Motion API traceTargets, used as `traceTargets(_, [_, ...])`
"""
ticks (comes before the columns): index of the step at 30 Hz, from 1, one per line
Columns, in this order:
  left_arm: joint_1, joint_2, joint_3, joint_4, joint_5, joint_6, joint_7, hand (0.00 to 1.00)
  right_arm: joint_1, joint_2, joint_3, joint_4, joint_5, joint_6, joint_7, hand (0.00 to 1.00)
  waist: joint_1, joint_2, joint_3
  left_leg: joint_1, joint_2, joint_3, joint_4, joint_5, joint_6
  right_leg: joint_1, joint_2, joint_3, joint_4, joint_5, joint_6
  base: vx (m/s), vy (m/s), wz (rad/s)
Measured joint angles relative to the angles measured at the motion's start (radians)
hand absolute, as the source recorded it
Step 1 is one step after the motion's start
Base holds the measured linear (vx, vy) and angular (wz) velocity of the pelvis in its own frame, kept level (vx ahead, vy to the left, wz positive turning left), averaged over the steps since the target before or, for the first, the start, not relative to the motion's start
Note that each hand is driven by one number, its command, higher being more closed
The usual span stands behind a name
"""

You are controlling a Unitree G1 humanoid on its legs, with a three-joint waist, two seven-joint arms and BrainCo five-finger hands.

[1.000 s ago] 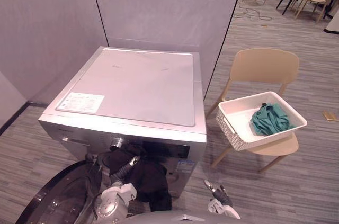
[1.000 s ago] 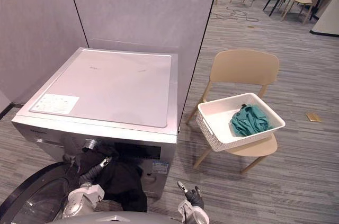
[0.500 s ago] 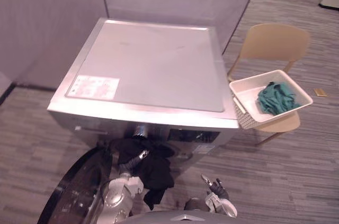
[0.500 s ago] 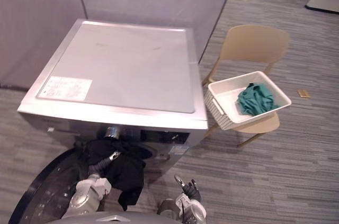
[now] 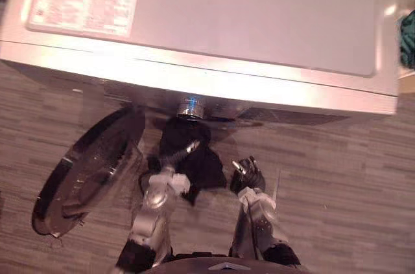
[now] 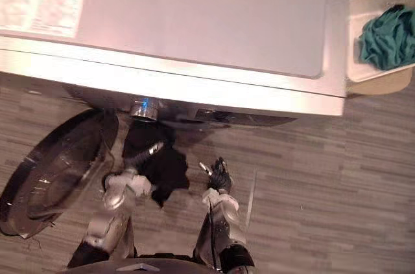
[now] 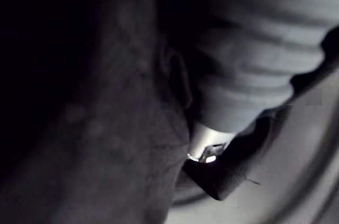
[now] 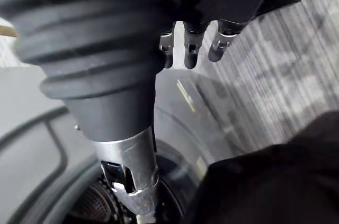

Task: Pick up the laundry basket with both hands and put the clothes into the washing machine.

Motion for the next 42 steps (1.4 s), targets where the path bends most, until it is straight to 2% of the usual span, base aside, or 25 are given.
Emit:
traceTargets(3, [-0.178,0.001,0.099,0.063,0.000,-0.015,0.085,1.00,-0.009,-0.001,0.010,-0.065,0.027,-0.018,-0.013,0.00,0.000,-0.014,0.032,-0.090,0.034,-0.002,0.086,-0.024,0.006,-0.093,0.006,0.011,0.086,-0.020,-0.013,0.01,-0.003,-0.17])
traceTargets(5, [-0.307,0.012,0.172,0.089,0.000,-0.033,0.162,1.00,-0.011,-0.002,0.012,-0.105,0.043,-0.035,-0.015,0.00,-0.004,-0.024,0.049,-0.175,0.067,-0.011,0.171,-0.066,0.003,-0.191,0.019,0.037,0.165,-0.050,-0.018,-0.04,-0.008,-0.33])
traceTargets(6, [-0.340,0.020,0.186,0.090,0.000,-0.036,0.176,1.00,-0.011,-0.003,0.012,-0.115,0.052,-0.037,-0.015,0.00,-0.005,-0.024,0.056,-0.194,0.079,-0.016,0.193,-0.079,0.002,-0.210,0.028,0.045,0.180,-0.056,-0.019,-0.07,-0.009,-0.51])
traceTargets(7, [-0.399,0.047,0.213,0.106,0.000,-0.046,0.203,1.00,-0.004,-0.004,0.013,-0.141,0.057,-0.044,-0.017,0.00,-0.010,-0.029,0.060,-0.247,0.105,-0.020,0.243,-0.105,0.000,-0.265,0.044,0.058,0.211,-0.072,-0.021,-0.08,-0.004,-0.45])
traceTargets(11, [-0.564,0.118,0.293,0.237,-0.002,-0.050,0.272,1.00,0.063,0.015,0.053,-0.275,0.068,-0.073,-0.007,0.00,-0.025,-0.049,0.070,-0.349,0.154,-0.026,0.328,-0.136,0.003,-0.376,0.077,0.087,0.267,-0.076,-0.023,-0.06,-0.018,-0.37])
traceTargets(15, [-0.727,0.189,0.356,0.368,-0.031,-0.049,0.302,1.00,0.074,0.017,0.026,-0.336,0.069,-0.108,-0.007,0.00,-0.036,-0.057,0.071,-0.437,0.186,-0.024,0.384,-0.154,0.007,-0.471,0.106,0.114,0.289,-0.063,-0.026,-0.04,0.015,-0.37])
traceTargets(18, [-0.882,0.288,0.359,0.473,-0.096,-0.044,0.304,1.00,0.069,0.003,0.000,-0.358,0.071,-0.127,-0.008,0.00,-0.061,-0.079,0.078,-0.502,0.205,-0.026,0.416,-0.157,0.010,-0.536,0.122,0.123,0.302,-0.052,-0.032,-0.04,0.037,-0.26])
traceTargets(20, [-0.951,0.334,0.357,0.503,-0.107,-0.031,0.297,1.00,0.069,-0.001,-0.009,-0.360,0.071,-0.135,-0.007,0.00,-0.076,-0.091,0.081,-0.518,0.217,-0.020,0.426,-0.158,0.012,-0.561,0.135,0.135,0.304,-0.046,-0.032,-0.03,0.027,-0.27])
traceTargets(22, [-1.024,0.365,0.347,0.515,-0.100,-0.009,0.287,1.00,0.071,-0.001,-0.032,-0.358,0.087,-0.135,-0.005,0.00,-0.082,-0.093,0.080,-0.518,0.238,-0.003,0.434,-0.163,0.011,-0.575,0.152,0.146,0.296,-0.034,-0.037,-0.02,0.029,-0.33])
traceTargets(26, [-1.168,0.436,0.247,0.516,-0.113,0.005,0.274,1.00,0.101,-0.013,-0.047,-0.350,0.099,-0.133,0.019,0.00,-0.088,-0.093,0.079,-0.498,0.259,0.033,0.429,-0.163,0.011,-0.589,0.177,0.171,0.280,-0.016,-0.040,-0.03,0.009,-0.27])
traceTargets(27, [-1.230,0.468,0.206,0.522,-0.159,0.005,0.265,1.00,0.105,-0.014,-0.059,-0.335,0.109,-0.131,0.032,0.00,-0.090,-0.094,0.079,-0.490,0.268,0.041,0.425,-0.163,0.011,-0.588,0.184,0.175,0.273,-0.008,-0.043,-0.04,-0.005,-0.24])
traceTargets(29, [-1.267,0.506,0.167,0.501,-0.211,-0.038,0.234,1.00,0.114,-0.014,-0.069,-0.324,0.111,-0.118,0.036,0.00,-0.096,-0.098,0.077,-0.484,0.277,0.054,0.419,-0.163,0.011,-0.594,0.196,0.183,0.267,0.002,-0.045,-0.03,-0.007,-0.20])
traceTargets(30, [-1.272,0.529,0.119,0.524,-0.254,-0.043,0.230,1.00,0.129,-0.015,-0.081,-0.324,0.131,-0.111,0.036,0.00,-0.087,-0.098,0.077,-0.483,0.281,0.059,0.420,-0.162,0.010,-0.597,0.200,0.185,0.267,0.009,-0.049,-0.02,-0.004,-0.13])
traceTargets(32, [-1.284,0.565,0.018,0.595,-0.345,-0.020,0.236,1.00,0.141,-0.021,-0.092,-0.310,0.143,-0.104,0.037,0.00,-0.082,-0.099,0.077,-0.477,0.289,0.061,0.428,-0.162,0.010,-0.597,0.211,0.194,0.261,0.024,-0.049,-0.03,0.010,-0.17])
traceTargets(34, [-1.299,0.588,-0.082,0.611,-0.371,-0.016,0.242,1.00,0.141,-0.020,-0.113,-0.299,0.149,-0.085,0.038,0.00,-0.072,-0.099,0.077,-0.478,0.294,0.063,0.435,-0.162,0.010,-0.598,0.216,0.199,0.256,0.033,-0.050,-0.04,0.027,-0.12])
traceTargets(36, [-1.307,0.609,-0.194,0.611,-0.374,-0.018,0.260,1.00,0.168,-0.018,-0.127,-0.304,0.153,-0.069,0.042,0.00,-0.060,-0.099,0.077,-0.478,0.293,0.063,0.438,-0.163,0.011,-0.604,0.216,0.204,0.264,0.033,-0.051,0.00,0.000,0.00])
traceTargets(38, [-1.322,0.612,-0.238,0.610,-0.362,-0.021,0.281,1.00,0.215,-0.016,-0.128,-0.335,0.171,-0.068,0.056,0.00,-0.046,-0.099,0.077,-0.485,0.292,0.064,0.439,-0.163,0.011,-0.617,0.216,0.208,0.270,0.033,-0.052,0.00,0.000,0.00])
traceTargets(40, [-1.333,0.624,-0.239,0.604,-0.255,-0.030,0.350,1.00,0.265,-0.007,-0.137,-0.374,0.176,-0.069,0.073,0.00,-0.047,-0.099,0.077,-0.502,0.292,0.053,0.444,-0.162,0.010,-0.629,0.216,0.204,0.275,0.033,-0.052,0.00,0.000,0.00])
traceTargets(41, [-1.333,0.625,-0.239,0.604,-0.220,-0.030,0.370,0.00,0.271,-0.003,-0.143,-0.378,0.177,-0.069,0.076,0.00,-0.047,-0.099,0.077,-0.505,0.292,0.050,0.446,-0.162,0.010,-0.629,0.216,0.203,0.276,0.033,-0.052,0.00,0.000,0.00])
traceTargets(42, [-1.336,0.627,-0.239,0.604,-0.160,-0.029,0.396,0.00,0.278,-0.002,-0.146,-0.378,0.179,-0.072,0.078,0.00,-0.052,-0.100,0.077,-0.515,0.293,0.039,0.450,-0.162,0.010,-0.629,0.217,0.197,0.272,0.033,-0.053,0.00,0.000,0.00])
